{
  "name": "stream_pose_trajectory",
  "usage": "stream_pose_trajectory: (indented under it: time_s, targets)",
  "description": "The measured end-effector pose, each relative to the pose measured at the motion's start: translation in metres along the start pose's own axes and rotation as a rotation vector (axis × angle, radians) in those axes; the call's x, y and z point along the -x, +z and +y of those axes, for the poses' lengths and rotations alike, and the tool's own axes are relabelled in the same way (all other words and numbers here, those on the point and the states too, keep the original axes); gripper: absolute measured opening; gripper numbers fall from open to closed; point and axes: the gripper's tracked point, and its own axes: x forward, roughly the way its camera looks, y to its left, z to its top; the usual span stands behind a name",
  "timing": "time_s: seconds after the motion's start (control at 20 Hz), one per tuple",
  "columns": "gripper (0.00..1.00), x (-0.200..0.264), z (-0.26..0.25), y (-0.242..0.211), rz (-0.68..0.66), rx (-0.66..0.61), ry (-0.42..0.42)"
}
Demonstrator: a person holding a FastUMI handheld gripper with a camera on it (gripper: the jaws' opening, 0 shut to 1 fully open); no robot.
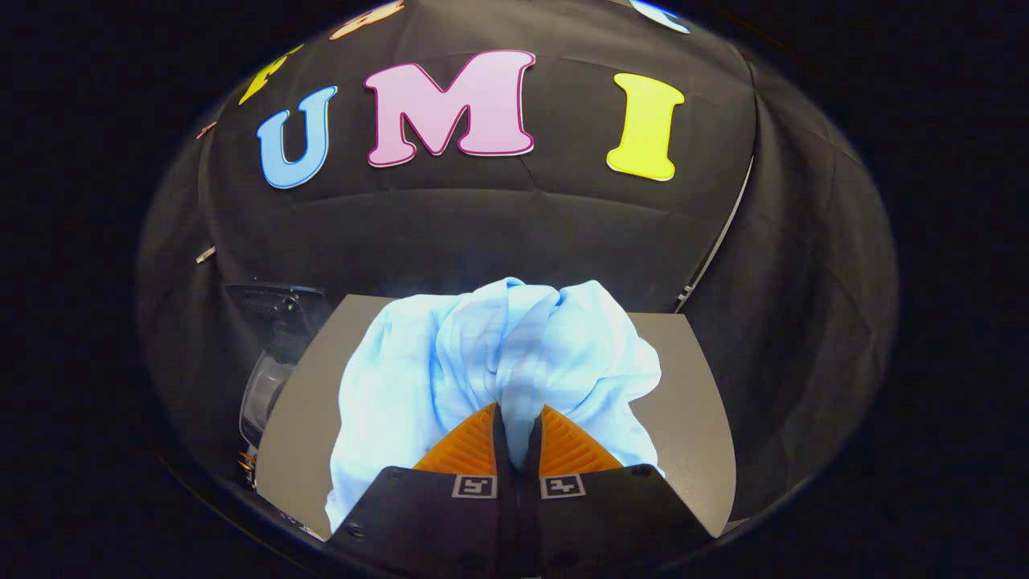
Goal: Put the clothes into the washing machine and then close the washing machine lid.
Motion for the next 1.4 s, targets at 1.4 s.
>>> stream_pose_trajectory:
  time_s: [1.4]
  targets:
    - [0.05, 0.044, 0.418, 0.015, -0.125, 0.224, 0.576]
